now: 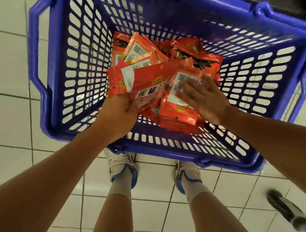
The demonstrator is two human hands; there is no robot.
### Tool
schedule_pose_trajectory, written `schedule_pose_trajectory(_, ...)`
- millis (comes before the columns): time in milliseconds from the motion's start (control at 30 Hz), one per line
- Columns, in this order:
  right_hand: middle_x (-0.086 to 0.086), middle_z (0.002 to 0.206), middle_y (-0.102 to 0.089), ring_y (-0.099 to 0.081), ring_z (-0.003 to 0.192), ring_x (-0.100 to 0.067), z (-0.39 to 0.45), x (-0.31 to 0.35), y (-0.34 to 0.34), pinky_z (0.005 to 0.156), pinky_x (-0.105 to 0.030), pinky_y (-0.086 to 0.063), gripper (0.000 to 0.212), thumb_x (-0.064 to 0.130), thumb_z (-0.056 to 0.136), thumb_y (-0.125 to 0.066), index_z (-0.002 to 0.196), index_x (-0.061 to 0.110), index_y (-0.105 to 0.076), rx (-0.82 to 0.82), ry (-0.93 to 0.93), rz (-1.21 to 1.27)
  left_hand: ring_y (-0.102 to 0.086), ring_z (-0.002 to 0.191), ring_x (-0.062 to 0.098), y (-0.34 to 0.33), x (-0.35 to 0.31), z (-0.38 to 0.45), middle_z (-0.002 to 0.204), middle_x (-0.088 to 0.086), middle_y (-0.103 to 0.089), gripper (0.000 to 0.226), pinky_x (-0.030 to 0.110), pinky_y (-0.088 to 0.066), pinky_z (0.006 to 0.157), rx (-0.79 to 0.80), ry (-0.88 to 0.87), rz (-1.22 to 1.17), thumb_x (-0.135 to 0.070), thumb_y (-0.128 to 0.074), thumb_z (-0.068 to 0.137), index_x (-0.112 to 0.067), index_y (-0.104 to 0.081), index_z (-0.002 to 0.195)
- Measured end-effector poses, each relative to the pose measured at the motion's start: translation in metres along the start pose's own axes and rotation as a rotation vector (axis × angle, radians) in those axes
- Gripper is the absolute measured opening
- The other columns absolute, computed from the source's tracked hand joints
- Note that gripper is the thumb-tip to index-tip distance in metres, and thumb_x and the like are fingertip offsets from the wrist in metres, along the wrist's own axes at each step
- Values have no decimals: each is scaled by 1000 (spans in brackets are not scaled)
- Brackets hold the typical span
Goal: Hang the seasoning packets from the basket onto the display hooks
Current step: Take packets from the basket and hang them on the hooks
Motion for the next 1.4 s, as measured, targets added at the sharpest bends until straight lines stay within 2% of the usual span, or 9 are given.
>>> schedule_pose_trajectory(267, -5, 118, -73, -70, 106, -27, -24, -20, 120, 93, -37, -55, 34, 31, 98, -57, 130, 23, -68, -11, -135, 663, -66, 108, 35, 49, -25, -22, 121, 15, -72, 32, 28, -50, 80, -25, 117, -101, -18, -50, 103, -10, -64, 131)
schedule_pose_trajectory(467, 9, 86, -78, -74, 81, -7, -81, -48, 228, 71, -25, -58, 38, -14, 84, -69, 96, 21, -77, -231, -525, 1590, -69, 109, 34, 118, -77, -67, 115, 9, -73, 33, 49, -58, 90, -13, 214, -548, -19, -60, 92, -12, -67, 123)
schedule_pose_trajectory(600, 2, 77, -77, -73, 67, -14, -130, -58, 346, 62, -31, -58, 18, 8, 87, -68, 75, 16, -79, -449, -609, 1876, -75, 93, 30, 183, -133, -106, 99, 7, -79, 32, 43, -59, 83, -21, 266, -804, -20, -64, 72, -20, -79, 100)
schedule_pose_trajectory(833, -6, 96, -78, -73, 82, -22, -253, -55, 625, 78, -41, -60, 15, 25, 78, -72, 87, 17, -80, -730, -341, 1773, -77, 91, 16, 376, -301, -218, 96, -6, -80, 23, 36, -59, 81, -248, -97, -913, -59, -72, 76, -44, -78, 92)
schedule_pose_trajectory(1000, 7, 74, -75, -66, 58, -9, -373, -44, 808, 49, -23, -53, 12, 18, 74, -78, 80, 28, -80, -984, -201, 1516, -68, 57, 3, 522, -407, -324, 71, -12, -75, 5, 20, -51, 46, -403, -387, -928, -25, -72, 81, -26, -77, 84)
schedule_pose_trajectory(1133, 8, 79, -77, -69, 73, -19, -459, -42, 925, 75, -49, -60, 15, 41, 70, -78, 82, 33, -79, -1284, -199, 1431, -53, 34, 4, 609, -489, -398, 52, -15, -63, 6, 20, -40, 32, -487, -559, -874, -24, -77, 78, -27, -74, 74)
schedule_pose_trajectory(1200, 6, 82, -77, -69, 80, -21, -495, -40, 975, 83, -56, -59, 16, 48, 73, -76, 82, 35, -79, -1410, -195, 1370, -69, 56, 6, 643, -525, -424, 69, -14, -73, 11, 26, -56, 48, -551, -615, -868, -35, -71, 89, -27, -76, 83)
schedule_pose_trajectory(1267, 9, 77, -76, -68, 72, -12, -526, -37, 1017, 72, -40, -60, 12, 46, 75, -75, 79, 34, -77, -1530, -189, 1304, -76, 85, 19, 674, -558, -445, 91, -3, -79, 29, 38, -61, 74, -582, -637, -887, -49, -70, 88, -22, -76, 95)
schedule_pose_trajectory(1400, 13, 64, -72, -62, 55, 0, -570, -38, 1080, 53, -17, -50, 8, 26, 75, -74, 69, 23, -76, -1662, -117, 1272, -69, 65, 2, 728, -610, -478, 75, -12, -77, 17, 26, -55, 59, -622, -771, -862, -26, -67, 96, -19, -74, 82)
Point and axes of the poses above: each hand's wrist, its own z-axis towards the middle knuckle, its own y-axis out of the back of the hand, x = y × z, the point moved 8 cm from there along z, towards the middle knuckle
